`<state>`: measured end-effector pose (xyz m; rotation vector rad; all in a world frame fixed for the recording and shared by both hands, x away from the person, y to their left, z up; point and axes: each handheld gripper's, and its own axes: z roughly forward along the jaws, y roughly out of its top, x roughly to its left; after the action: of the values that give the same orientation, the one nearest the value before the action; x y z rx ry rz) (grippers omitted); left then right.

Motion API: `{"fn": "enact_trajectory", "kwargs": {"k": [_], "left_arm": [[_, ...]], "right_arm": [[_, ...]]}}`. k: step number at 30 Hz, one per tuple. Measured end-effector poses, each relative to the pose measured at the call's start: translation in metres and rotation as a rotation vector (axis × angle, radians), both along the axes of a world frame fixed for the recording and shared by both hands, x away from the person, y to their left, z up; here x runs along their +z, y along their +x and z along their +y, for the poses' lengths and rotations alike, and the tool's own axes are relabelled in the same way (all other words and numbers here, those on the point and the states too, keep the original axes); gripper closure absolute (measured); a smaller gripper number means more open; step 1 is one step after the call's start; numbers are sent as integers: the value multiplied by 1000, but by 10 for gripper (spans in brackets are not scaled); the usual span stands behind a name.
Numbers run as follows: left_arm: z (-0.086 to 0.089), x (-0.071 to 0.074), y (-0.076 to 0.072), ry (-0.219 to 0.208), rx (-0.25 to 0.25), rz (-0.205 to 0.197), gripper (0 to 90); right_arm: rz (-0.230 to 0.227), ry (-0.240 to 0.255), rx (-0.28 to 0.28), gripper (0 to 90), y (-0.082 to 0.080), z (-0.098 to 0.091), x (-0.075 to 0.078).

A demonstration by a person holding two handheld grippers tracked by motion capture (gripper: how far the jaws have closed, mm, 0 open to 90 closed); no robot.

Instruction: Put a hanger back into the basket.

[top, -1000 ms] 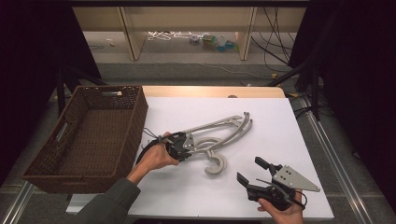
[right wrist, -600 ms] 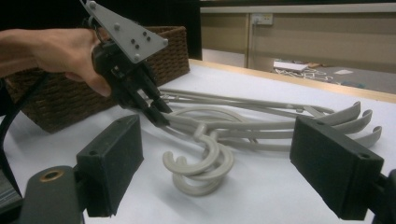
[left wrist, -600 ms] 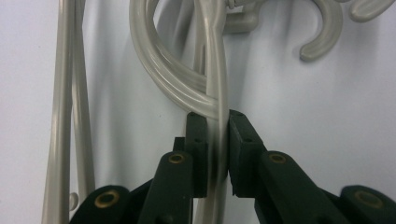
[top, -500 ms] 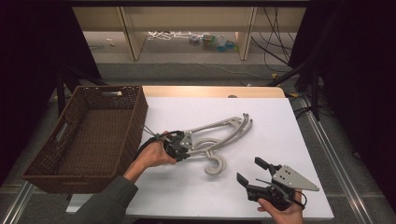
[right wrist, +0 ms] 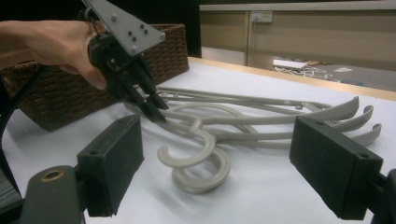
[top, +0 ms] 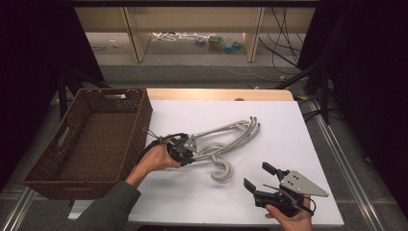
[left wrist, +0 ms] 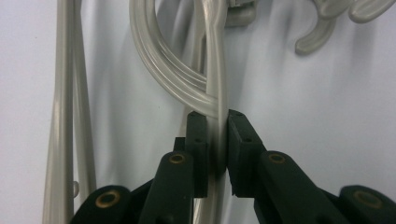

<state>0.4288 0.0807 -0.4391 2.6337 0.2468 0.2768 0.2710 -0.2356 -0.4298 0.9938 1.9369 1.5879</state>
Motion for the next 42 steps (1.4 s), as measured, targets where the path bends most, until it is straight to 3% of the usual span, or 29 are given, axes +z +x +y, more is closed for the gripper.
{"fn": "enact_trajectory", "kwargs": {"k": [5,12,20,21,22,23,25,28,29,31,33,36,38,39,42], "left_arm": [[2,10,-2,-77,51,5,809],[14,31,0,-145,91,-34,813],[23,60,-9,-229,104,-8,814],[22,61,-11,-256,125,-7,814],[24,66,-12,-236,113,-11,814],[24,68,-13,-243,116,-12,814],[26,72,-16,-285,131,0,814],[31,84,-19,-290,130,3,814],[33,88,-23,-321,154,2,814],[38,98,-28,-318,150,-12,814],[46,109,-35,-356,163,-12,815],[58,127,-42,-370,167,-42,815],[68,139,-45,-356,157,-64,815],[71,142,-47,-376,169,-60,815],[86,155,-49,-357,175,-86,815]], "right_arm": [[-3,-3,-2,185,0,-1,0],[-1,-3,-2,189,0,-2,1],[0,-8,-6,189,0,-2,1],[11,-15,-7,188,0,-3,1],[11,-11,-7,188,0,-3,1],[4,-10,-15,189,0,-3,1],[-5,7,-8,188,1,-2,0],[17,-8,-13,188,0,-4,0],[13,1,-10,188,0,-3,-1],[22,-12,-13,188,0,-4,0],[20,-9,-16,189,-1,-4,0],[19,-14,-20,188,-1,-5,0],[17,-9,-13,188,0,-4,-1],[18,-5,-13,188,0,-4,-1],[17,-3,-19,188,0,-3,-1]]}}
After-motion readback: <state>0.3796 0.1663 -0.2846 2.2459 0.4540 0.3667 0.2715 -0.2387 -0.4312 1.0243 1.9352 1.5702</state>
